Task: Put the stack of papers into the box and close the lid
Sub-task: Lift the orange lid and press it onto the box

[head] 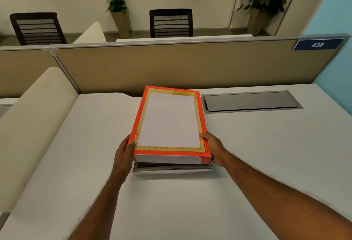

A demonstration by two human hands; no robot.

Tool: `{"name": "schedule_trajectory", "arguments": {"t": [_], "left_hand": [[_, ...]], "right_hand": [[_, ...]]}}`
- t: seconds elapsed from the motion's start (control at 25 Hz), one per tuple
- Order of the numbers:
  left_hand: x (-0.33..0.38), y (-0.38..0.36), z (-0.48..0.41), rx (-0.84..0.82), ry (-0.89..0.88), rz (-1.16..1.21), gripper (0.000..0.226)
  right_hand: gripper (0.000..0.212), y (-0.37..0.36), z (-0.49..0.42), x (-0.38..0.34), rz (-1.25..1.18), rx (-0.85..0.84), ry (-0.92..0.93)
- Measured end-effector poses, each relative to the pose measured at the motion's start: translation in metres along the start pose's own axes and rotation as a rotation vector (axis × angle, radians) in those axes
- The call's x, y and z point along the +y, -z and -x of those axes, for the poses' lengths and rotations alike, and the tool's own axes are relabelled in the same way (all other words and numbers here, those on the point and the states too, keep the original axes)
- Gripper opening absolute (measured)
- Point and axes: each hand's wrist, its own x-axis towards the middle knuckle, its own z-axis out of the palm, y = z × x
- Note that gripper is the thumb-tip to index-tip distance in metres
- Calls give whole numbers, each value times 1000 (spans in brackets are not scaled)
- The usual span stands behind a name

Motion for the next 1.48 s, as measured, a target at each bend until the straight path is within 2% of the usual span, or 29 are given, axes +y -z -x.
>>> {"name": "schedule_trajectory", "arguments": {"t": [0.36, 0.52, 0.68, 0.84, 1.04, 1.16, 1.28, 1.4, 1.48], "left_hand": [[-31, -5, 32, -50, 10, -57, 47], [-40, -2, 36, -98, -39, -122, 42], [-44, -3, 38, -153, -131, -194, 34], [-47, -2, 36, -157, -179, -227, 43], [-50, 0, 33, -164, -113, -266, 55], [-42, 9, 18, -37, 9, -258, 74], [-26, 10, -20, -4, -16, -391, 78], [-3, -14, -67, -127, -206, -675, 73], [7, -35, -100, -248, -342, -941, 71]], "right_hand": [[48, 12, 0, 26, 175, 1, 146], [51, 16, -7, 39, 242, 24, 192], [56, 20, -20, 55, 434, 91, 211], [58, 25, -28, 72, 598, 168, 217], [61, 25, -28, 77, 592, 193, 276], [75, 28, -22, 63, 566, 279, 398], [65, 34, -40, 28, 707, 324, 582], [53, 25, -78, -18, 981, 206, 670], [58, 15, -105, -42, 1197, 99, 639]]}}
